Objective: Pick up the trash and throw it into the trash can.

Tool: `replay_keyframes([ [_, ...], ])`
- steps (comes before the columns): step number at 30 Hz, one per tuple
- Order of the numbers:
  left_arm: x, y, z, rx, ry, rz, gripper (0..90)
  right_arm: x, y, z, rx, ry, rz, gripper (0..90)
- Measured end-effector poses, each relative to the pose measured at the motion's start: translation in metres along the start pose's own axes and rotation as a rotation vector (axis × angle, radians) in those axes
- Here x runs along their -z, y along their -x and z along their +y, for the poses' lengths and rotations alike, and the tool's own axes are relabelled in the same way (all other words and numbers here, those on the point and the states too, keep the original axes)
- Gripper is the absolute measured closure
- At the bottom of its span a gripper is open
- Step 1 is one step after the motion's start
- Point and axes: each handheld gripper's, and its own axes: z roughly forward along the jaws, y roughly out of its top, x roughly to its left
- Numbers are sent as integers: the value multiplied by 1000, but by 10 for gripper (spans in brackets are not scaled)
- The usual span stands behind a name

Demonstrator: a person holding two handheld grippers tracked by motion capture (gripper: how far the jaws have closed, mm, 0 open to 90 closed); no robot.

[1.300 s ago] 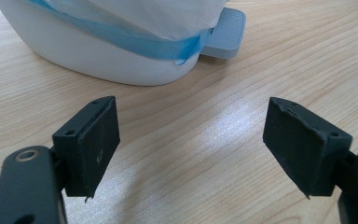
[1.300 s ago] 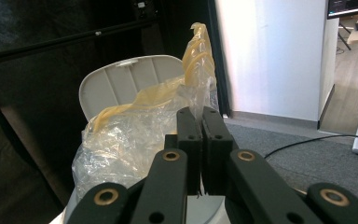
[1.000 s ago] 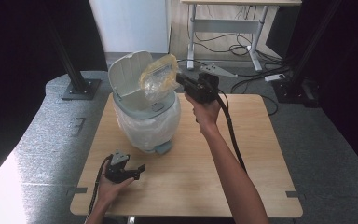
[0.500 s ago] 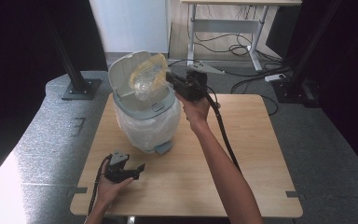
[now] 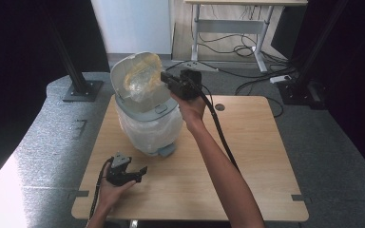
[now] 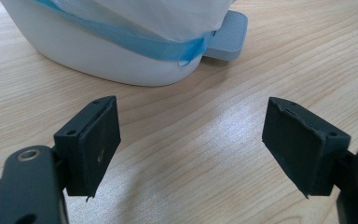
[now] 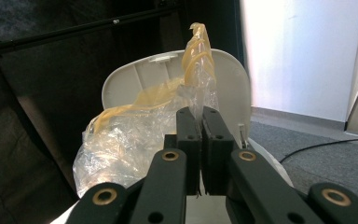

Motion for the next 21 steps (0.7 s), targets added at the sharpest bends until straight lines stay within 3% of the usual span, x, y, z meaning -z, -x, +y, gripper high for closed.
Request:
replay_keyframes([
  [6, 0, -1, 0, 2, -1, 3, 190, -7, 0, -1, 1, -4, 10, 858],
  [7, 0, -1, 0, 1, -1, 5, 190, -9, 0, -1, 6, -1, 21, 817],
  [9, 0, -1, -1, 5, -1, 16, 186, -12, 0, -3, 30, 12, 36, 574],
  [10, -1, -1, -1, 9, -1, 21, 186, -13, 0, -4, 38, 9, 19, 472],
  [13, -2, 0, -1, 8, -7, 23, 186, -12, 1, -6, 57, -29, -12, 381],
  [21, 1, -1, -1, 9, 15, 38, 190, 10, 15, -11, 68, -52, -22, 366],
])
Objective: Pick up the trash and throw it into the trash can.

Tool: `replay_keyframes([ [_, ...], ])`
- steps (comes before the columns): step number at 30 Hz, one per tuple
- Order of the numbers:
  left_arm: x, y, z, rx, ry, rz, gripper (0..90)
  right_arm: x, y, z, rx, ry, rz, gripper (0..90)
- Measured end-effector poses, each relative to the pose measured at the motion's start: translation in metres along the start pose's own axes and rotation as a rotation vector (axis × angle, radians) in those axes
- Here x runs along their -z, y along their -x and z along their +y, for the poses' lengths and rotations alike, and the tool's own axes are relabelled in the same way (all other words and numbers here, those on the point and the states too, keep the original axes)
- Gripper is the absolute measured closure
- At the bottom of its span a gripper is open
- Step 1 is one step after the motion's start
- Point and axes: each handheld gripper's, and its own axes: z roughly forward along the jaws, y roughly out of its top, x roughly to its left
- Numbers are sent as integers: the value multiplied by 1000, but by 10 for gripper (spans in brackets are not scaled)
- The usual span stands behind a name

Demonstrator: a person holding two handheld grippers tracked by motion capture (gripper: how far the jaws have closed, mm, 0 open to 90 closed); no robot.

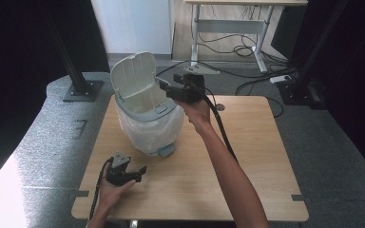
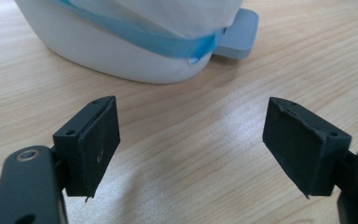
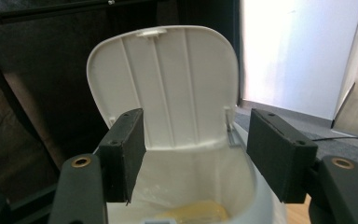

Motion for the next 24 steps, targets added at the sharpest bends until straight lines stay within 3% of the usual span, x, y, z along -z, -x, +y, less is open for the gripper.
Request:
replay_keyframes([
  [10, 3, -1, 1, 17, 14, 1, 192, 64, 28, -26, 14, -10, -45, 378],
  [15, 4, -1, 1, 24, 18, 5, 193, 105, 43, -52, 3, 0, -63, 373],
  [20, 3, 2, 1, 18, 17, 4, 193, 144, 57, -80, -8, -6, -124, 371],
  [24, 2, 4, 1, 11, 15, 6, 193, 167, 60, -103, -12, -5, -154, 371],
])
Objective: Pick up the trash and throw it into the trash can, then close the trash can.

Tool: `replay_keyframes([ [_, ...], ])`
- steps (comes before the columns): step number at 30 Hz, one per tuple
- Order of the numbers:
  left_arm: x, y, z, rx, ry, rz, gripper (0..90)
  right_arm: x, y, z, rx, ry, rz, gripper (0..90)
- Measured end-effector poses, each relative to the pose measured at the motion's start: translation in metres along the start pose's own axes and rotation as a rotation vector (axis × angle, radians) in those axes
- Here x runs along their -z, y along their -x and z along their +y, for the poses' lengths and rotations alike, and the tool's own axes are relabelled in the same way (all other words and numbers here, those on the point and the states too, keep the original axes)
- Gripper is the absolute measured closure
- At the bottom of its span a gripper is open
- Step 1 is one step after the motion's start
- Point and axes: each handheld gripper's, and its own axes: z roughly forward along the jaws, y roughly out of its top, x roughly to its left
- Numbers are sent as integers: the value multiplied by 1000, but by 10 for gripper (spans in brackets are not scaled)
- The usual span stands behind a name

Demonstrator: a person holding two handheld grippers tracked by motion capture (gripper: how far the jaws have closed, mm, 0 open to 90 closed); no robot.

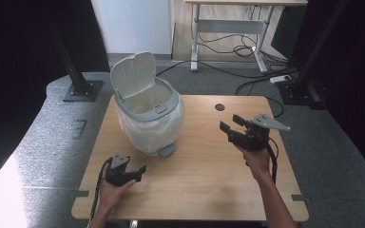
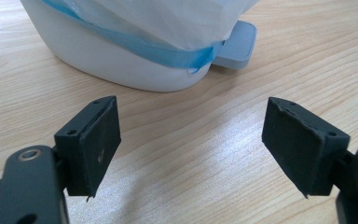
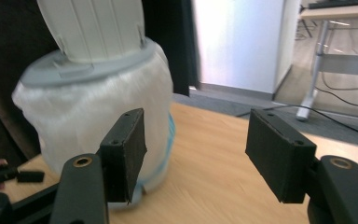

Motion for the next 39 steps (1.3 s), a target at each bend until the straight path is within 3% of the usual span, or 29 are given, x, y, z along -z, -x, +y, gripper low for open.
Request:
replay_keyframes([
  [7, 1, 1, 1, 4, 4, -2, 193, 26, 12, -47, -32, -33, -45, 369],
  [11, 2, 1, 1, 10, 7, -5, 193, 33, 16, -74, -32, -74, -99, 369],
  [15, 2, 2, 4, 12, 7, -15, 197, 38, 20, -95, -60, -85, -106, 377],
  [17, 3, 3, 5, 12, 11, -21, 199, 39, 20, -100, -50, -108, -103, 378],
  [27, 8, 4, 11, 16, 26, -42, 187, 44, 24, -107, -69, -102, -109, 378],
  [39, 30, 4, 35, 37, 90, -90, 180, 42, 24, -114, -71, -132, -114, 379],
])
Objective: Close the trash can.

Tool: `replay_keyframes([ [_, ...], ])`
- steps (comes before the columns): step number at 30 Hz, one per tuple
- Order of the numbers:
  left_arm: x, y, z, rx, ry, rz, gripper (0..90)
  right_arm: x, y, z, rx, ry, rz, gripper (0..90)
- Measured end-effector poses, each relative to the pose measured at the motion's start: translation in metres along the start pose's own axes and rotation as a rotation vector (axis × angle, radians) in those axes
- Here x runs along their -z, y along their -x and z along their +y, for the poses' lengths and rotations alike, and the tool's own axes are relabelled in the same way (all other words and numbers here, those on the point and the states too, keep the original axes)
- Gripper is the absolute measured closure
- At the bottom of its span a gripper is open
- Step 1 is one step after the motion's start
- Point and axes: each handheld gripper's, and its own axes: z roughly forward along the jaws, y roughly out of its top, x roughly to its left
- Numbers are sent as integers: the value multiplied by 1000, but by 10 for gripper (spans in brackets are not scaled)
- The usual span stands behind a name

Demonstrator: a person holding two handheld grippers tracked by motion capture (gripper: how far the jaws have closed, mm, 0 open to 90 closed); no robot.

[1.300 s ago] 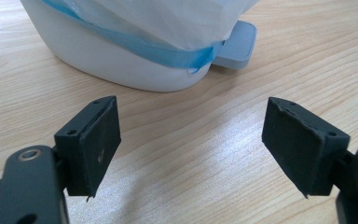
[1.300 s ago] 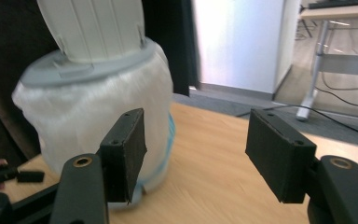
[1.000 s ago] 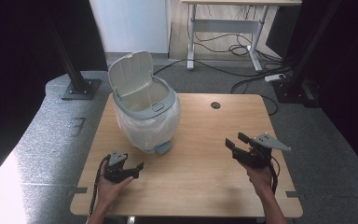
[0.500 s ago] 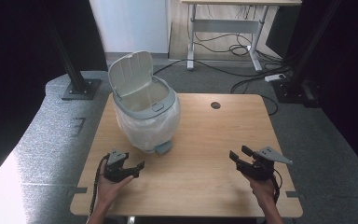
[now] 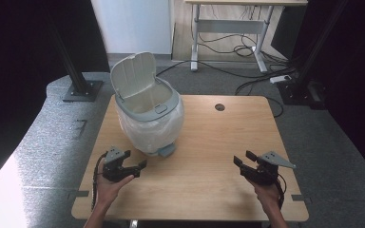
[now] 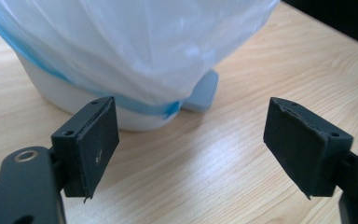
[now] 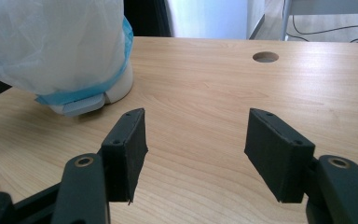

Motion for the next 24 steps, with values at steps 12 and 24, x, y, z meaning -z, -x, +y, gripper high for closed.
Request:
replay_keyframes([
  [12, 24, -3, 42, 4, 83, -32, 177, 3, 6, -6, -8, -11, -17, 378],
  [24, 39, -16, 86, 28, 143, -27, 172, 2, 5, -8, -9, -17, -12, 378],
])
